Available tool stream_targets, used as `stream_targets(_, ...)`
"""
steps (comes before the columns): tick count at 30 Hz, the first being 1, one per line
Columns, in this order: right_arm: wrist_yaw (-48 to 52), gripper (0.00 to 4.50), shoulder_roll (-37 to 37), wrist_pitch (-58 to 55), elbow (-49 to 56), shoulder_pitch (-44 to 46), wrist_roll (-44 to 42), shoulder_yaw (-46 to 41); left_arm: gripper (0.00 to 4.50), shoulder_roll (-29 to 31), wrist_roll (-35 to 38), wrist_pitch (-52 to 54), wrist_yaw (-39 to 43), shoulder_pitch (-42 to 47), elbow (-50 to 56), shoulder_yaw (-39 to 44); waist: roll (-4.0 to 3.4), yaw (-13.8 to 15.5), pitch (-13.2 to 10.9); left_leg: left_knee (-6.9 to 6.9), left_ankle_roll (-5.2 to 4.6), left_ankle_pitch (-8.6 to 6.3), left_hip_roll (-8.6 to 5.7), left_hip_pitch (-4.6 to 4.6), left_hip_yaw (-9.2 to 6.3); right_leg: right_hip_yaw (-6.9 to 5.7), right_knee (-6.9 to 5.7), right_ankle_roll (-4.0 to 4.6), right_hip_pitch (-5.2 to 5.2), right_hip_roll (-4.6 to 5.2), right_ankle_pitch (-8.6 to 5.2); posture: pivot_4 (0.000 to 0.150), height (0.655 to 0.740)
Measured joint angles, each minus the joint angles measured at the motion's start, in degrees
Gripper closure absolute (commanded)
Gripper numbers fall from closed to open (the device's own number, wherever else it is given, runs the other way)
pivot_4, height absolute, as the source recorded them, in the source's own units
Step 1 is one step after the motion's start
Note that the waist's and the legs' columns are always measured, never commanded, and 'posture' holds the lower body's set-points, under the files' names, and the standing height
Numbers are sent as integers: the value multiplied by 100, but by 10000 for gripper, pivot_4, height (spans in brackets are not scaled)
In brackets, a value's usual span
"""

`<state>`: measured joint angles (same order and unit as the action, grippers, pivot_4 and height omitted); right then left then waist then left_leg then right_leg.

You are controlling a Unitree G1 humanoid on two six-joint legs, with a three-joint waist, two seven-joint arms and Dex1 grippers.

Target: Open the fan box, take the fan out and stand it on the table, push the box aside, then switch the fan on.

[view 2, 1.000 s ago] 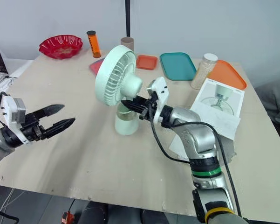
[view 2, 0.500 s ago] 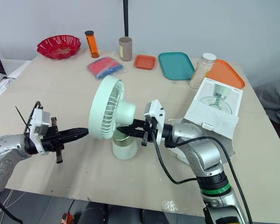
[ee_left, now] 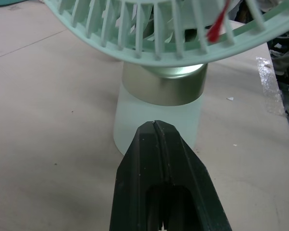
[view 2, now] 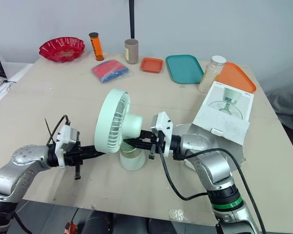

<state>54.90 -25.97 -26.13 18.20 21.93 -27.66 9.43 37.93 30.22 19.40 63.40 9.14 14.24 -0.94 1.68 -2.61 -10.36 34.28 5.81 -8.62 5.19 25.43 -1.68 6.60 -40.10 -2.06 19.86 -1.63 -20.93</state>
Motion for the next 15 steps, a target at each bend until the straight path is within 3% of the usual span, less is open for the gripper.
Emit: stream_targets(15, -18, 40568, -141, 27, 196, -133, 2, 2, 44770, -284, -268, -208, 55, 60, -263, -315, 0, 3, 0, 3, 0, 0, 0, 0, -2, -1, -1, 0, -5, 0, 0, 1500, 7389)
